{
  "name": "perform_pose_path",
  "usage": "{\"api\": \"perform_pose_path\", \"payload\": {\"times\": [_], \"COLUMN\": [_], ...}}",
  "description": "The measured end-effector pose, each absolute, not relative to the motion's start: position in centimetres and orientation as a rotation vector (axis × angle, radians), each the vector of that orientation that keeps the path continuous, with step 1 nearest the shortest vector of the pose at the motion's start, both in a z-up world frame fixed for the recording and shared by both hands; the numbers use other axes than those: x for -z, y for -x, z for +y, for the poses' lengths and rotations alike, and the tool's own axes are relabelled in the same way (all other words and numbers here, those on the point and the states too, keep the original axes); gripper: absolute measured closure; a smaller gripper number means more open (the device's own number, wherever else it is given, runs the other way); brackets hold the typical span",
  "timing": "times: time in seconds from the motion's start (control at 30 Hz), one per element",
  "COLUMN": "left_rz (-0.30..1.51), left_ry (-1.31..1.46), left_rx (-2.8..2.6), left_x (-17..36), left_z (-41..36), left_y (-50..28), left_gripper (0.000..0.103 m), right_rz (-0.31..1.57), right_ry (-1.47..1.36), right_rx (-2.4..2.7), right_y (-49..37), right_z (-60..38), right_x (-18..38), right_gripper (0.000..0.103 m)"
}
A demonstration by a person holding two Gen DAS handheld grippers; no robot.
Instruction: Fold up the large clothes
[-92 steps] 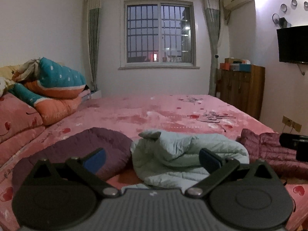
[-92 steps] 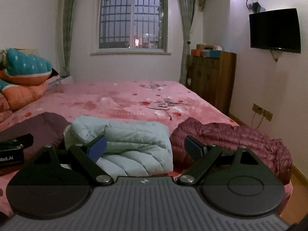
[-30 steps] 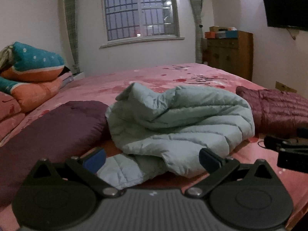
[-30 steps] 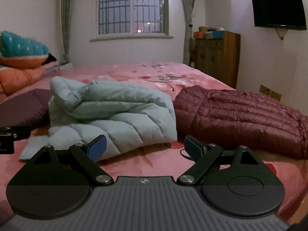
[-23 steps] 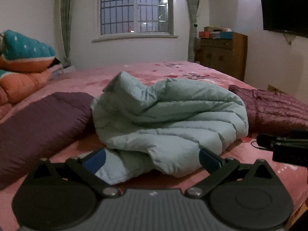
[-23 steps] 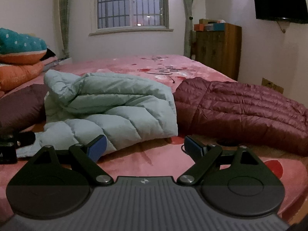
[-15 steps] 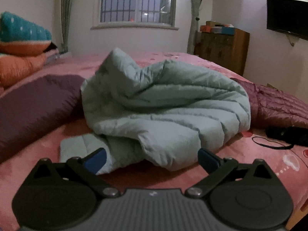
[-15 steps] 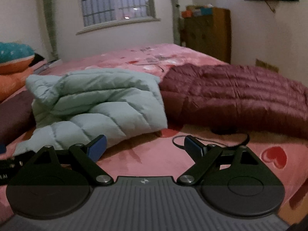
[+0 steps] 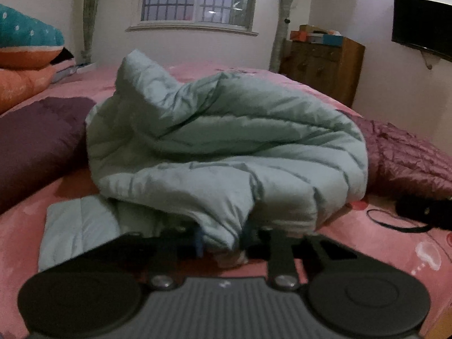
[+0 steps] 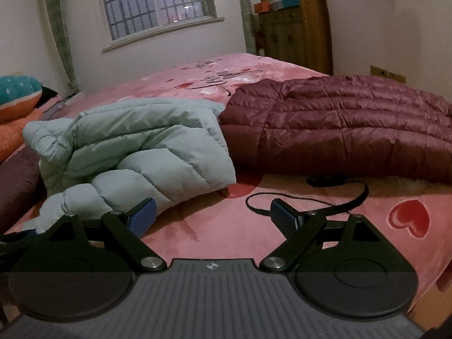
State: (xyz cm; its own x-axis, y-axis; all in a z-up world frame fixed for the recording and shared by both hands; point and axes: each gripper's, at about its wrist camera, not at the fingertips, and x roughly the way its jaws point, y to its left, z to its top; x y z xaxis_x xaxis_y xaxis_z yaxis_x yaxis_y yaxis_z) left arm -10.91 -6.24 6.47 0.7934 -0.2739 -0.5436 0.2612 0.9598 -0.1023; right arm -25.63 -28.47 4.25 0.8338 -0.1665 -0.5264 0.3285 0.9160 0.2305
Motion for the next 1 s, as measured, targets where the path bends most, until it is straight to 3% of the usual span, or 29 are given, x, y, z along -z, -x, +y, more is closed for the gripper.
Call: {"api": "perform_pose_path", "payload": {"times": [0.07,0.53,1.0], "left_rz": [0.566,0.413,0.431], "left_ry": [0.044,0.173,0.234], "left_rx": [0.301,0.466,0.587], "left_x": [-7.3,-15.7,-17.2], "left_z": [-6.2,-4.1,-5.2], "left_y": [11.3,16.3,19.1], "left_gripper": [0.089,0.091,0.091], "right_rz": [0.527,0.475,0.297], "right_ry": [-0.333,-0.181,0.052], "right_rx": [0.261,0.085,-0.066], "right_y": [25.6,26.3,30.0], "right_z": [-28.6,-25.2,-17.9], "right_x": [-4.1,-4.6,-5.7], "right_gripper": [0.0,0.0,0.0]}}
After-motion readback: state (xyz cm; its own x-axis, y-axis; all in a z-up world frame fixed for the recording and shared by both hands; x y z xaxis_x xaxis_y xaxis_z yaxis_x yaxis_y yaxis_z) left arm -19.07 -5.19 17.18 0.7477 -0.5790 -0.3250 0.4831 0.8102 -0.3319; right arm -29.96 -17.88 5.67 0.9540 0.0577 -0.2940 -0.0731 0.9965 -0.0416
